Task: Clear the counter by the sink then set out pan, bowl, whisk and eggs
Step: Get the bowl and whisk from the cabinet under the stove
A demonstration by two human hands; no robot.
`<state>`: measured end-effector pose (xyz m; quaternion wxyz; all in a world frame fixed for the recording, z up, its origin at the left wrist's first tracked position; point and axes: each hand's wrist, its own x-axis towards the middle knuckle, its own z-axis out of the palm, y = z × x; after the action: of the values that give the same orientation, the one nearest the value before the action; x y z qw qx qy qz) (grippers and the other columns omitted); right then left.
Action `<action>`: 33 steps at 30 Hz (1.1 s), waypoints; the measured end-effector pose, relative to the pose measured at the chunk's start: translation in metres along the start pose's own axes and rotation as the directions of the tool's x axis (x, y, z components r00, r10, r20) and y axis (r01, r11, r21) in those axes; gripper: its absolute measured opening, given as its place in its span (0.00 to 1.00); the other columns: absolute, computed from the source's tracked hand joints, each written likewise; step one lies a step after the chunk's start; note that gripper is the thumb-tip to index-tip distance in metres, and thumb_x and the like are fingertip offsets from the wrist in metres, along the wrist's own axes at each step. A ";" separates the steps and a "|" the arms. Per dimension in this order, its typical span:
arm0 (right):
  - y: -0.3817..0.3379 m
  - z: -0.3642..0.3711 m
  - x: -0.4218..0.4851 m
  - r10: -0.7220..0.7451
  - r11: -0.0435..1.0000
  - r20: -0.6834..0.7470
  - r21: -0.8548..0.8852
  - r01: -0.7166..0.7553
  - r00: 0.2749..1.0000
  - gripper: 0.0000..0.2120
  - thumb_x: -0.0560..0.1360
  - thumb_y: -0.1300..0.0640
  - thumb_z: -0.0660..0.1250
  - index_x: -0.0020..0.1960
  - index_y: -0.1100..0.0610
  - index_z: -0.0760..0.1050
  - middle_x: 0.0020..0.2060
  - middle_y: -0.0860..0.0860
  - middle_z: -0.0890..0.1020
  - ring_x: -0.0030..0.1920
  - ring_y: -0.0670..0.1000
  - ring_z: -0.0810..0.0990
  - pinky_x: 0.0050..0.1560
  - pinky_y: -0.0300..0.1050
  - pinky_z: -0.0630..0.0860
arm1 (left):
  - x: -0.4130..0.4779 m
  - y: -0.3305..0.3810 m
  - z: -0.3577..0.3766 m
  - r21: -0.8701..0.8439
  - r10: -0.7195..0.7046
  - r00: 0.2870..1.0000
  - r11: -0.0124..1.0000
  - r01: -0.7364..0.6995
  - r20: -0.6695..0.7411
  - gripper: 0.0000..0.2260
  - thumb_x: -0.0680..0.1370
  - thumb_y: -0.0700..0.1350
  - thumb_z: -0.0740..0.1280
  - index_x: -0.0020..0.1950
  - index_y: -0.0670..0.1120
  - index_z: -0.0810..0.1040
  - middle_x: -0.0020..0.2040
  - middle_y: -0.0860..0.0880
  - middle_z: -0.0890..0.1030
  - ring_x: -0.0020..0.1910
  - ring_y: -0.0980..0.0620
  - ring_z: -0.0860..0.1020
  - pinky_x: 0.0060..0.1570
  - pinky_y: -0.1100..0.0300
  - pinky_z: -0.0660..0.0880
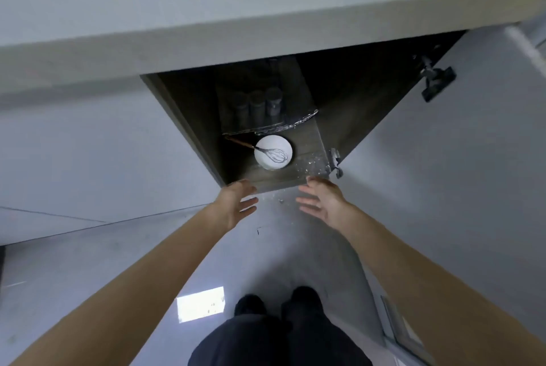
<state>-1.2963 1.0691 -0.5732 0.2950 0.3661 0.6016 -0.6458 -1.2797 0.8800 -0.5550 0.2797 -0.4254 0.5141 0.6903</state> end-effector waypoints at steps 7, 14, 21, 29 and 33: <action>0.022 0.007 0.112 0.010 0.998 0.040 0.061 -0.012 0.999 0.16 0.82 0.57 0.55 0.69 0.57 0.66 0.66 0.55 0.74 0.59 0.58 0.78 0.56 0.53 0.76 | 0.111 -0.023 0.013 -0.036 -0.007 1.000 0.999 0.008 0.014 0.06 0.81 0.44 0.59 0.56 0.45 0.72 0.65 0.46 0.72 0.64 0.43 0.71 0.57 0.53 0.69; 0.039 0.017 0.199 -0.035 0.995 0.051 0.098 0.030 0.998 0.18 0.82 0.58 0.55 0.71 0.60 0.65 0.69 0.57 0.70 0.65 0.61 0.73 0.62 0.56 0.73 | 0.201 -0.036 0.017 -0.089 0.038 0.998 0.996 -0.033 0.049 0.07 0.80 0.45 0.59 0.43 0.46 0.71 0.51 0.48 0.72 0.51 0.46 0.71 0.56 0.54 0.68; 0.050 0.036 0.258 -0.071 0.980 0.072 0.189 0.056 0.995 0.18 0.81 0.60 0.60 0.70 0.57 0.65 0.73 0.56 0.64 0.63 0.64 0.74 0.54 0.54 0.76 | 0.264 -0.040 0.006 -0.180 0.077 0.996 0.981 -0.067 0.051 0.09 0.80 0.47 0.60 0.41 0.47 0.72 0.50 0.49 0.75 0.57 0.43 0.72 0.59 0.51 0.66; 0.062 0.056 0.294 -0.117 0.964 0.070 0.247 0.096 0.991 0.19 0.80 0.62 0.60 0.70 0.58 0.64 0.66 0.62 0.72 0.58 0.65 0.78 0.50 0.53 0.77 | 0.295 -0.047 -0.012 -0.214 0.097 0.988 0.974 -0.071 0.117 0.19 0.81 0.50 0.58 0.71 0.50 0.67 0.74 0.49 0.65 0.73 0.42 0.62 0.69 0.49 0.61; 0.064 0.058 0.303 -0.174 0.951 0.036 0.266 0.159 0.984 0.18 0.79 0.67 0.58 0.68 0.60 0.65 0.62 0.64 0.75 0.58 0.65 0.77 0.53 0.54 0.78 | 0.292 -0.050 -0.018 -0.182 0.105 0.982 0.980 -0.075 0.160 0.20 0.81 0.51 0.60 0.72 0.48 0.66 0.75 0.48 0.65 0.73 0.42 0.63 0.68 0.48 0.63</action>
<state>-1.4203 1.0226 -0.8595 0.2061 0.3305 0.5308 -0.7527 -1.3739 0.8640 -0.8360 0.2520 -0.3647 0.4445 0.7784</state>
